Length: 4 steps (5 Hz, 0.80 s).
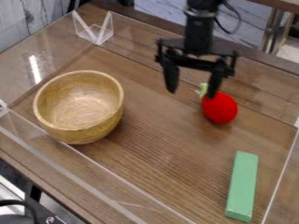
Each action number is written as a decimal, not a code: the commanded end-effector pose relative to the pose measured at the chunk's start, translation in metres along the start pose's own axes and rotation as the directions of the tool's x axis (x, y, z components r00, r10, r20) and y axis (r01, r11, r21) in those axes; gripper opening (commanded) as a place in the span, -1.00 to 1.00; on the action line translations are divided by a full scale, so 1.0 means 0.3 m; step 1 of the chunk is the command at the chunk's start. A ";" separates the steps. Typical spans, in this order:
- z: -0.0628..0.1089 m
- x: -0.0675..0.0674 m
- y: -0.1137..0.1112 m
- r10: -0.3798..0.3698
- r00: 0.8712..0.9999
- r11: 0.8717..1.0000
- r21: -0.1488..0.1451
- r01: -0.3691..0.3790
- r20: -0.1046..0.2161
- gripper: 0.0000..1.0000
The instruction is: Move the red fruit to the left
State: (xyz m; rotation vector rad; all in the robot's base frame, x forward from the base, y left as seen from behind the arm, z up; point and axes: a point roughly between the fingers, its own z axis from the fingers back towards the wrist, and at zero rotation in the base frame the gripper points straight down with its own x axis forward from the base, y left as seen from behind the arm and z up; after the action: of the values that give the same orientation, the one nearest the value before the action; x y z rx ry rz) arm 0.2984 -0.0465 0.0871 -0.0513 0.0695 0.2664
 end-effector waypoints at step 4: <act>-0.039 0.079 -0.126 0.254 0.963 0.963 -0.116 -0.243 0.091 1.00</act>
State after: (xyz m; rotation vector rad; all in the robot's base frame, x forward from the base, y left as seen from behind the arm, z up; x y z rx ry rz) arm 0.3206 -0.0736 0.0583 -0.1049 0.0121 0.5292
